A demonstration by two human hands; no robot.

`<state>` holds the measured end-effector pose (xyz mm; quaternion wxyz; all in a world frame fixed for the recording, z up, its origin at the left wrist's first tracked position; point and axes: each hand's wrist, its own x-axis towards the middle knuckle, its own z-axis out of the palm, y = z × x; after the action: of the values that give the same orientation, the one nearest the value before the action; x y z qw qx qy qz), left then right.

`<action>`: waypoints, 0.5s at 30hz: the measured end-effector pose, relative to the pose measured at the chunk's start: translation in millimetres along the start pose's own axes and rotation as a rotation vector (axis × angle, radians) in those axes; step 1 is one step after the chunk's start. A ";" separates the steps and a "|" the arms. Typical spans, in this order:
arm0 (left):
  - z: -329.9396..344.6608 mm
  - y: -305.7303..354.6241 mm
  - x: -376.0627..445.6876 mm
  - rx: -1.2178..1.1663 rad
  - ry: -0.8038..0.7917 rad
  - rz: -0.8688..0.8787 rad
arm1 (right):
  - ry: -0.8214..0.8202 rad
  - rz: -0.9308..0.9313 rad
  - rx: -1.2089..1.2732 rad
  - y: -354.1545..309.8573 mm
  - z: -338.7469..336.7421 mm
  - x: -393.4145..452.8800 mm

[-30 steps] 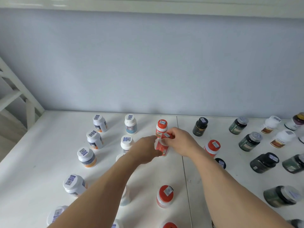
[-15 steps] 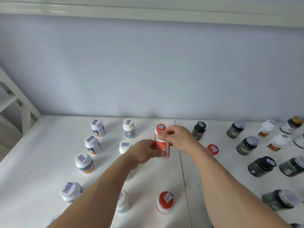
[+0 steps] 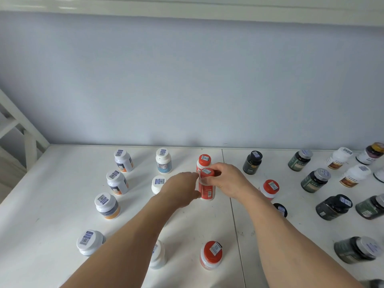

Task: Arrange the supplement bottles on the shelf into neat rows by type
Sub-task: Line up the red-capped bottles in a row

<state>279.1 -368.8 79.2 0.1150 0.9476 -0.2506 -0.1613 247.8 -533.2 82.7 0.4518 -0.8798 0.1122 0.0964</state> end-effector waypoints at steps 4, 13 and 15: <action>0.2 -1.1 1.4 0.129 0.018 0.056 | -0.020 0.030 0.009 13.9 14.0 -4.3; 0.4 -7.6 1.0 0.119 0.011 0.084 | -0.041 0.055 -0.049 19.3 22.0 -13.9; -3.5 -8.0 3.4 0.109 0.011 0.087 | -0.072 0.059 -0.028 17.1 19.9 -14.0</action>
<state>286.7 -363.3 79.2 0.0714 0.9415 -0.2996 -0.1369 228.2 -525.1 61.9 0.4401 -0.8783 0.1204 0.1430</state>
